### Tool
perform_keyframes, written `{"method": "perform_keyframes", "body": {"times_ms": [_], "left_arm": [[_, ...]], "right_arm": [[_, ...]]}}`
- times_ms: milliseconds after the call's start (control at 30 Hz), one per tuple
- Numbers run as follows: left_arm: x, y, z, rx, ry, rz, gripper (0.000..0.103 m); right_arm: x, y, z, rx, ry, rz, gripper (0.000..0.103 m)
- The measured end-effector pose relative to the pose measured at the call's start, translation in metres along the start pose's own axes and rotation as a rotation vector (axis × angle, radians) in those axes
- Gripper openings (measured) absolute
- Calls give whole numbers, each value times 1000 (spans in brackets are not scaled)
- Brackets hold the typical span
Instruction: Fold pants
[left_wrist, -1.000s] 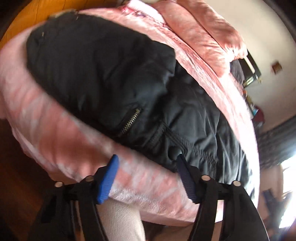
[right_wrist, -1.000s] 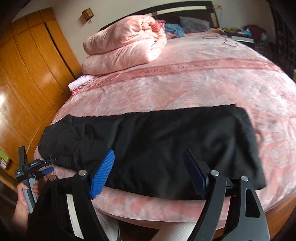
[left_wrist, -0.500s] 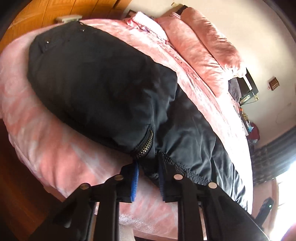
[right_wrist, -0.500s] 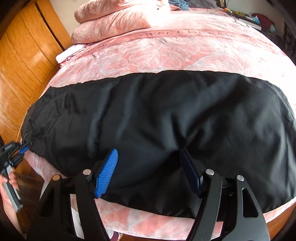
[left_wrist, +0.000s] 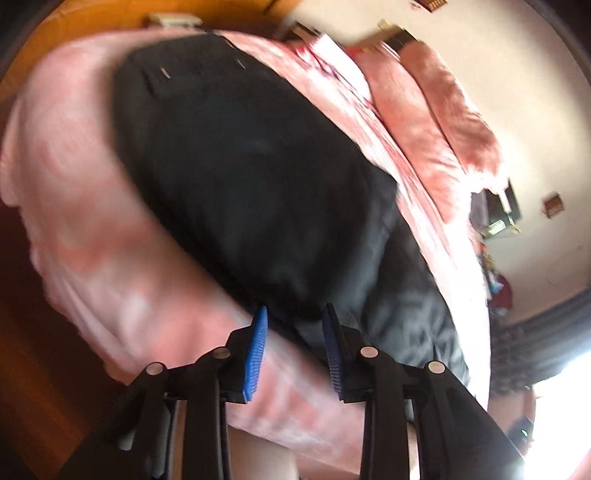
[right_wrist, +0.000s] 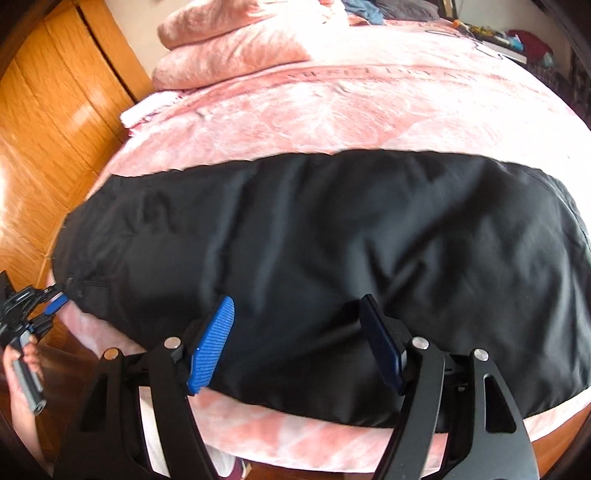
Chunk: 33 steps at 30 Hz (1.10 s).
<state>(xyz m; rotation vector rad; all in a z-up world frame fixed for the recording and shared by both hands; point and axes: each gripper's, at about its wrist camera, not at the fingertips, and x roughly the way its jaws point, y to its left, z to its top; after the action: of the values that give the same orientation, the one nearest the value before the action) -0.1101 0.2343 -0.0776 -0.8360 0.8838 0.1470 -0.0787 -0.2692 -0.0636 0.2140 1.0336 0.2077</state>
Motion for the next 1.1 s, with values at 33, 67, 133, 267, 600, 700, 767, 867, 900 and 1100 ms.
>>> {"method": "perform_keyframes", "body": {"times_ms": [33, 67, 133, 267, 600, 700, 767, 867, 900, 1100], "left_arm": [[1, 3, 5, -14, 2, 14, 33], [6, 8, 14, -28, 28, 49, 39], [15, 17, 22, -82, 64, 44, 39], [21, 28, 28, -192, 92, 16, 40], [17, 43, 30, -207, -6, 78, 56], [22, 34, 42, -143, -60, 55, 48], [27, 29, 49, -133, -81, 53, 37], [12, 14, 54, -70, -176, 0, 16], [4, 7, 54, -27, -217, -14, 13], [35, 29, 47, -48, -142, 88, 13]], "right_arm": [[-2, 5, 1, -13, -5, 7, 71], [-4, 11, 1, -27, -9, 16, 71], [-5, 23, 2, -60, -13, 31, 71], [-3, 42, 2, -119, -13, 30, 71], [9, 52, -4, -136, 20, 45, 71], [10, 52, -4, -136, 22, 45, 71], [12, 52, -4, -137, 28, 42, 71], [14, 51, -5, -141, 33, 31, 71], [15, 51, -5, -140, 35, 31, 71], [23, 46, -7, -123, 53, 20, 71]]}}
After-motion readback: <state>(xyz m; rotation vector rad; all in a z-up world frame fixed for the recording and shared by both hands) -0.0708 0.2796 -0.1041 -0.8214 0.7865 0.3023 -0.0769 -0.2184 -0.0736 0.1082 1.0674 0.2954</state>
